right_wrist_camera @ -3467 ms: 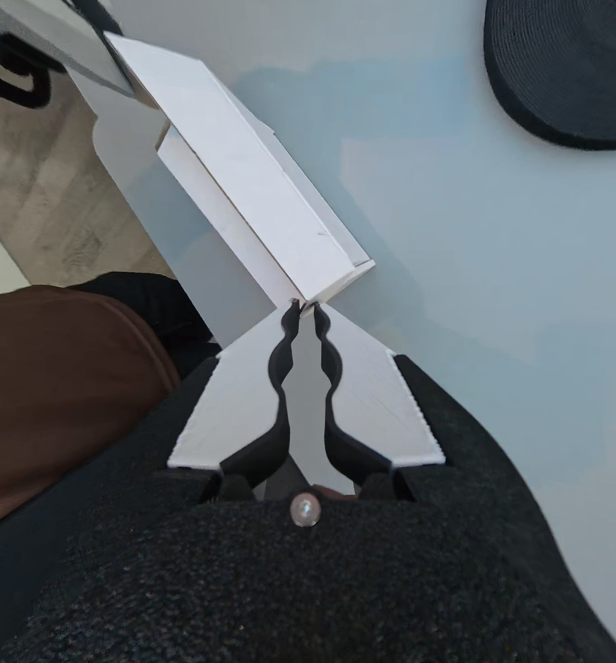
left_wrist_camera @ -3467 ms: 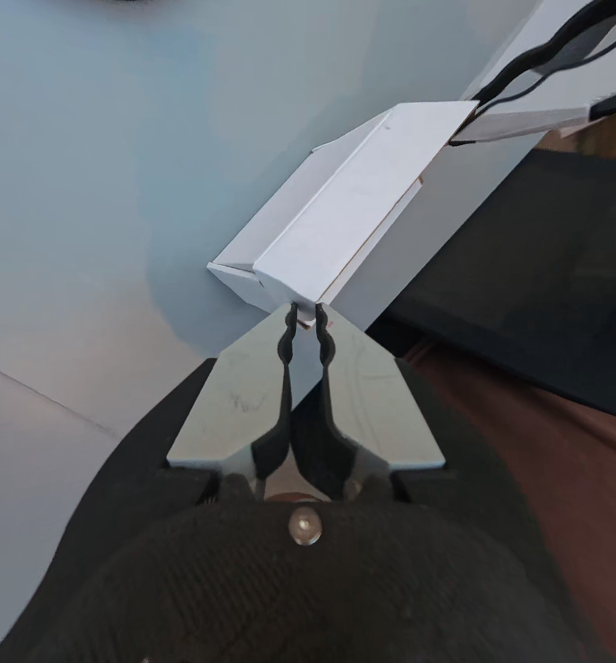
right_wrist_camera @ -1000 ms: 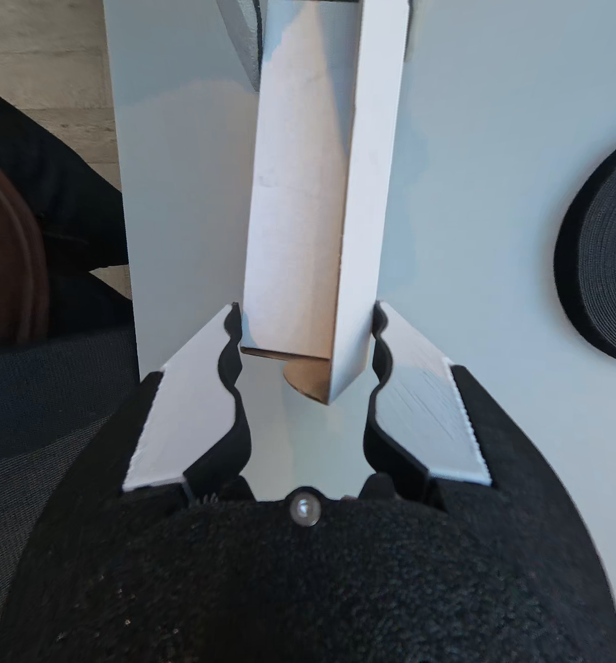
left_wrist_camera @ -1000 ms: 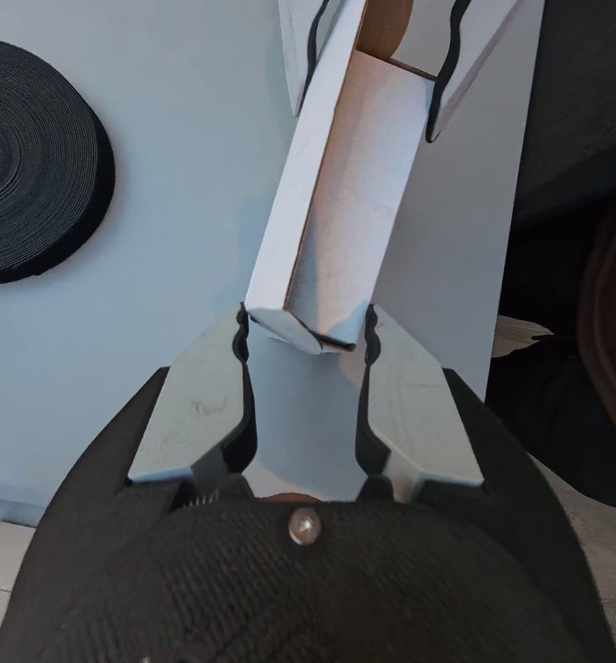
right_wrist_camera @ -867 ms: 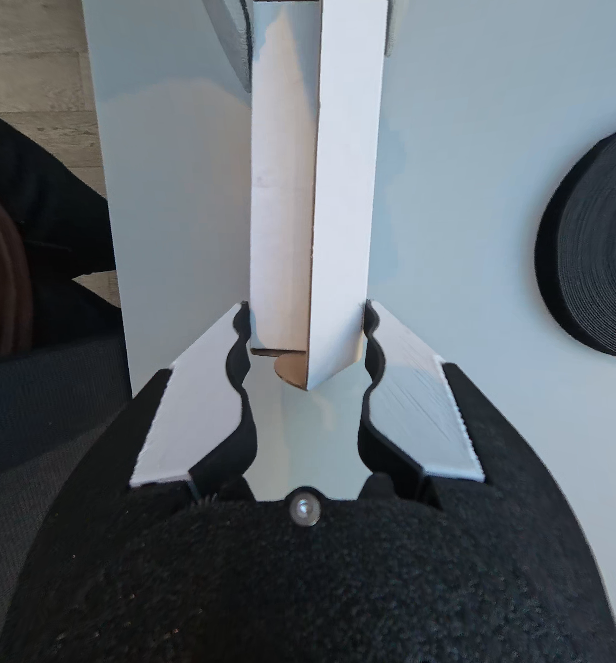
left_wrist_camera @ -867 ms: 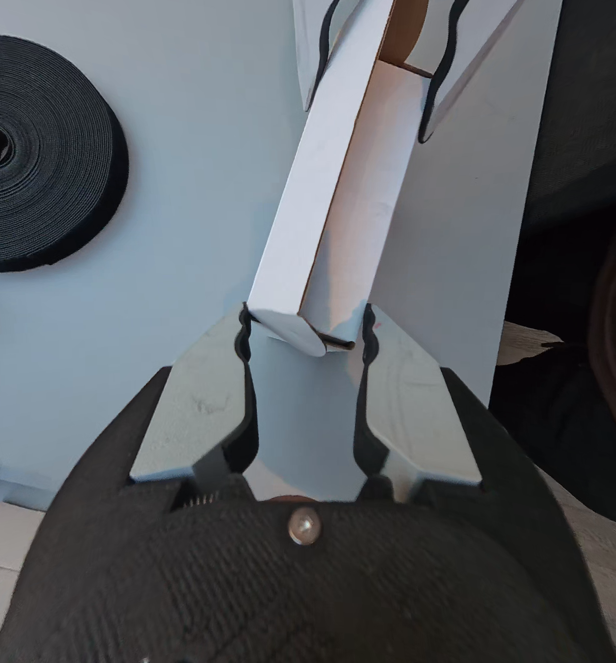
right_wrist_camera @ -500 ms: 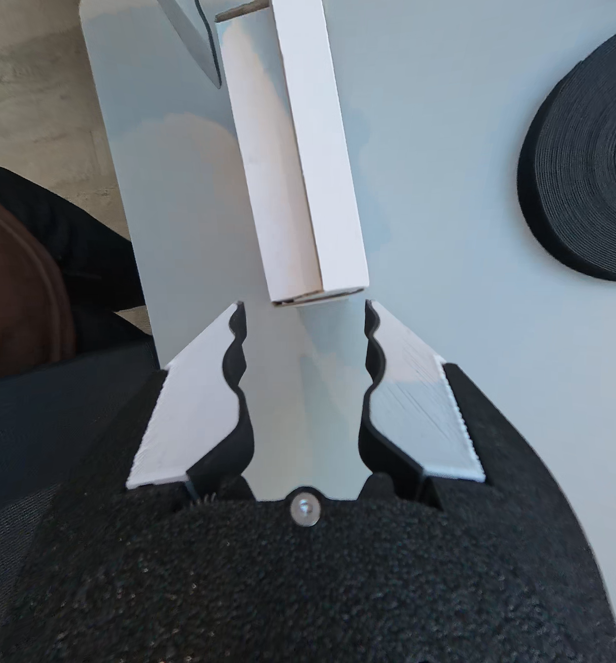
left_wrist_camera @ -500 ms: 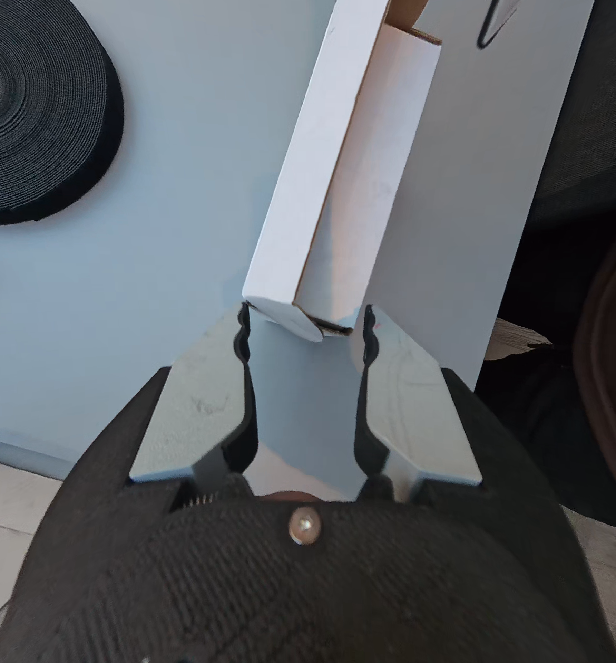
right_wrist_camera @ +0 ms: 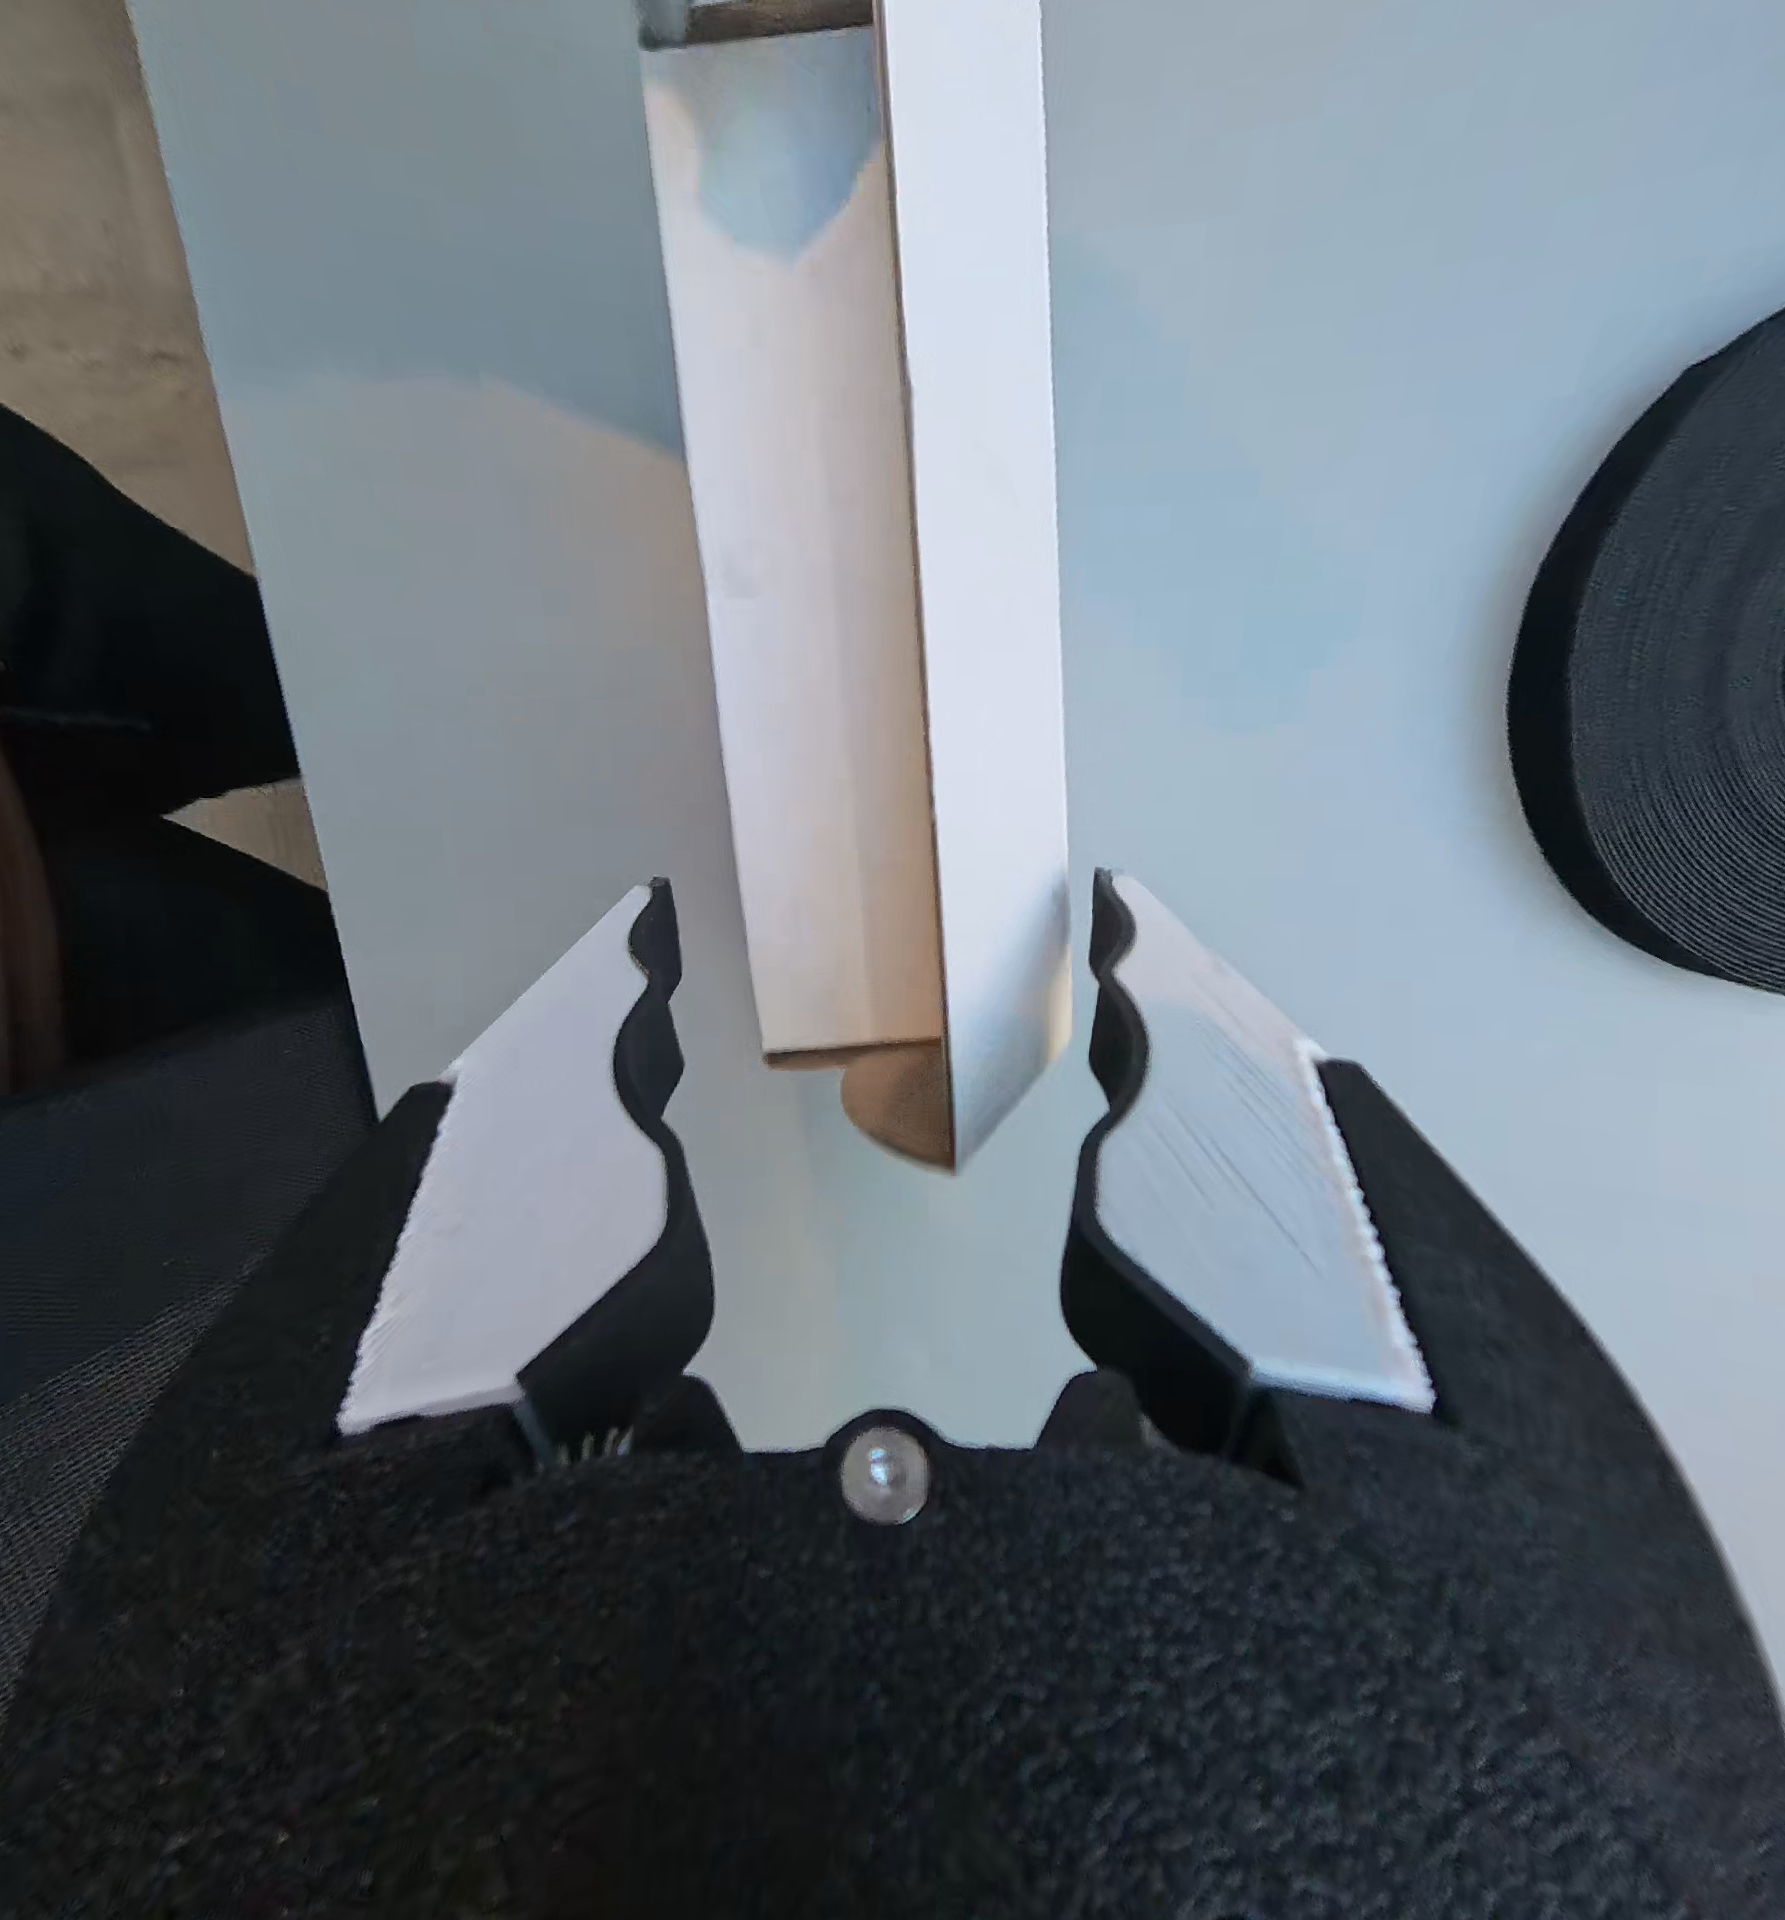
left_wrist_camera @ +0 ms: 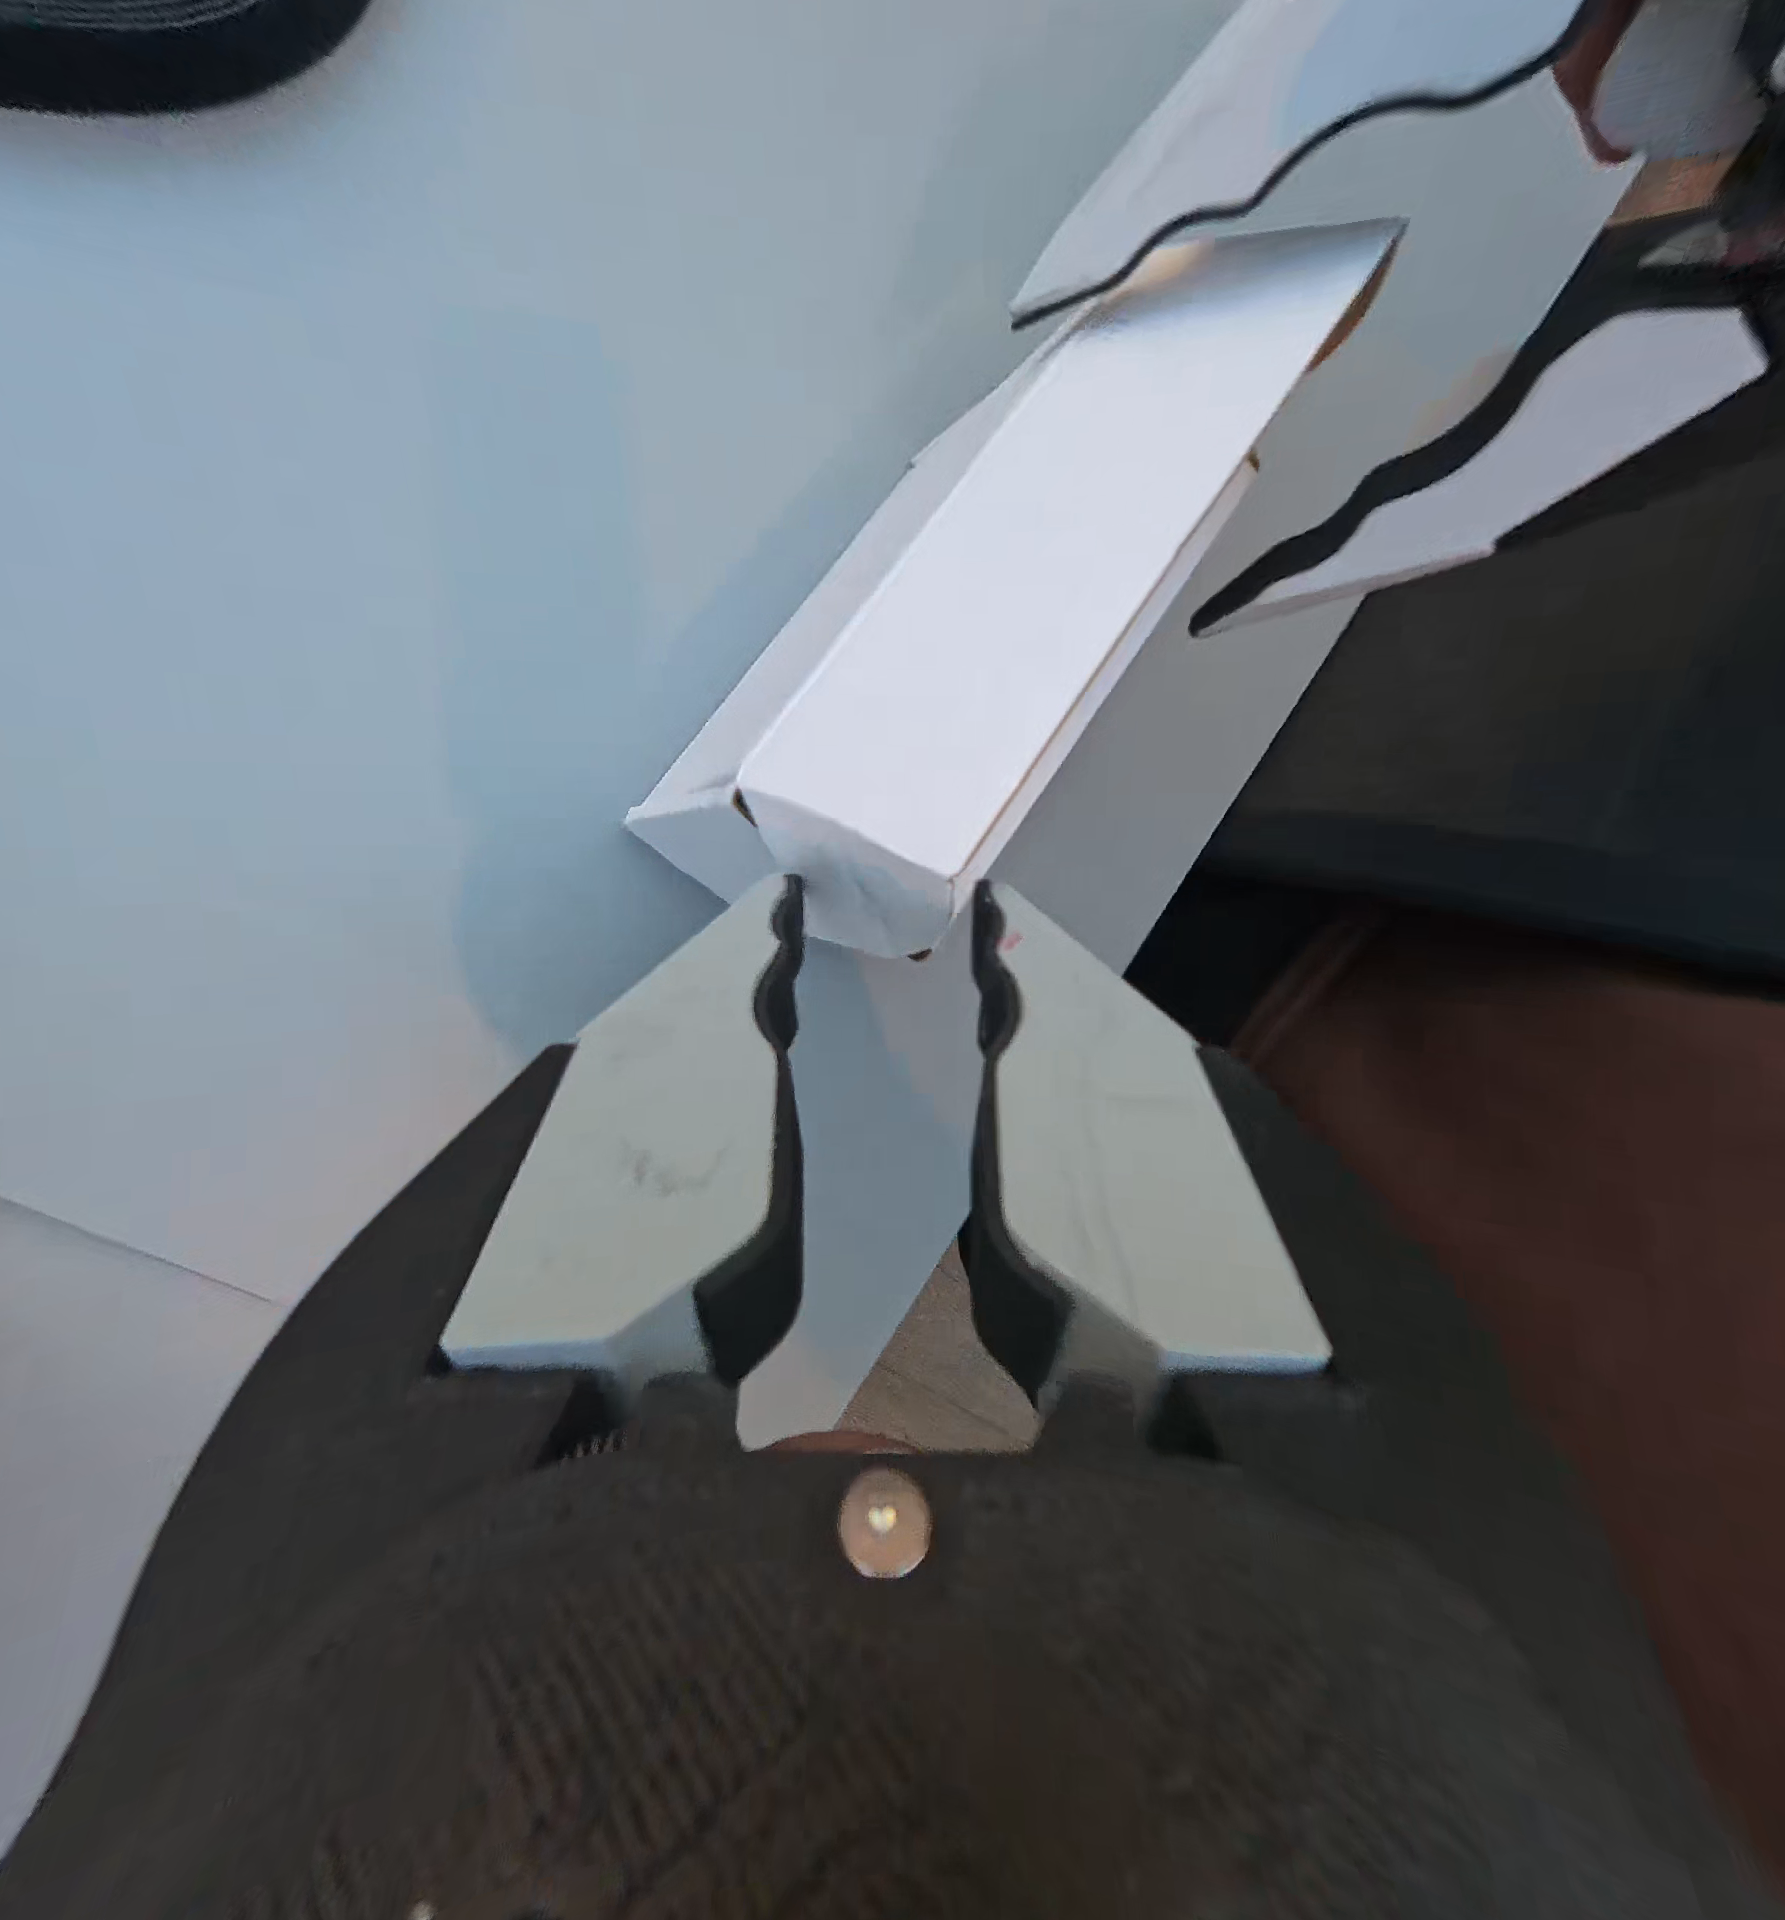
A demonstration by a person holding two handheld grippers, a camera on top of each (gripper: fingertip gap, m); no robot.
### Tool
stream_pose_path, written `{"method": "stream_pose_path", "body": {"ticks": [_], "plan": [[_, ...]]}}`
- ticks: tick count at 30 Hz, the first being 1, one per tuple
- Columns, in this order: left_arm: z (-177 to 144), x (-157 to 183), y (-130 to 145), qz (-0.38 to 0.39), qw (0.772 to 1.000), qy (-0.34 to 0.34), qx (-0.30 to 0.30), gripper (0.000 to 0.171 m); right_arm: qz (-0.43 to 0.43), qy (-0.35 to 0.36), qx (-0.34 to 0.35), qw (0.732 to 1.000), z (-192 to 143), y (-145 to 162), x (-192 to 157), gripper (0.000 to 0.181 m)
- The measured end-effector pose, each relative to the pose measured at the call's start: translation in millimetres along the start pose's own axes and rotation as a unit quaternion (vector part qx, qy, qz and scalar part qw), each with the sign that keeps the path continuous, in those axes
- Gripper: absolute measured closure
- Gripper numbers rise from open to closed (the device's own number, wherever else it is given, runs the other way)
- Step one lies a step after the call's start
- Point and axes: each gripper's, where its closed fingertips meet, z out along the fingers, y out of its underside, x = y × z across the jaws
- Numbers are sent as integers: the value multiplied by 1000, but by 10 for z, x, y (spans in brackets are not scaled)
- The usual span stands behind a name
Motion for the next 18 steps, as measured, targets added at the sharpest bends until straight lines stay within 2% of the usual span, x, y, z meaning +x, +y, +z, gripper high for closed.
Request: {"method": "stream_pose_path", "body": {"ticks": [1, 3, 10, 14, 18], "plan": [[-12, -10, -11, -9, 1000, -2, -1, 150, -2, -5, -10, 1000, 47, 6, -6, 103], [-39, 3, -20, -48, 999, 5, -11, 154, -7, -14, -27, 1000, 125, 25, -23, 114], [-95, 70, -19, -169, 984, 46, -33, 160, -5, -22, -36, 999, 186, 8, -52, 114], [-76, 90, 77, -131, 991, 4, -29, 164, 0, -21, -31, 999, 193, 5, -69, 117], [-5, 76, 192, -29, 997, -60, -49, 170, 15, -23, -26, 999, 214, 14, -75, 117]]}}
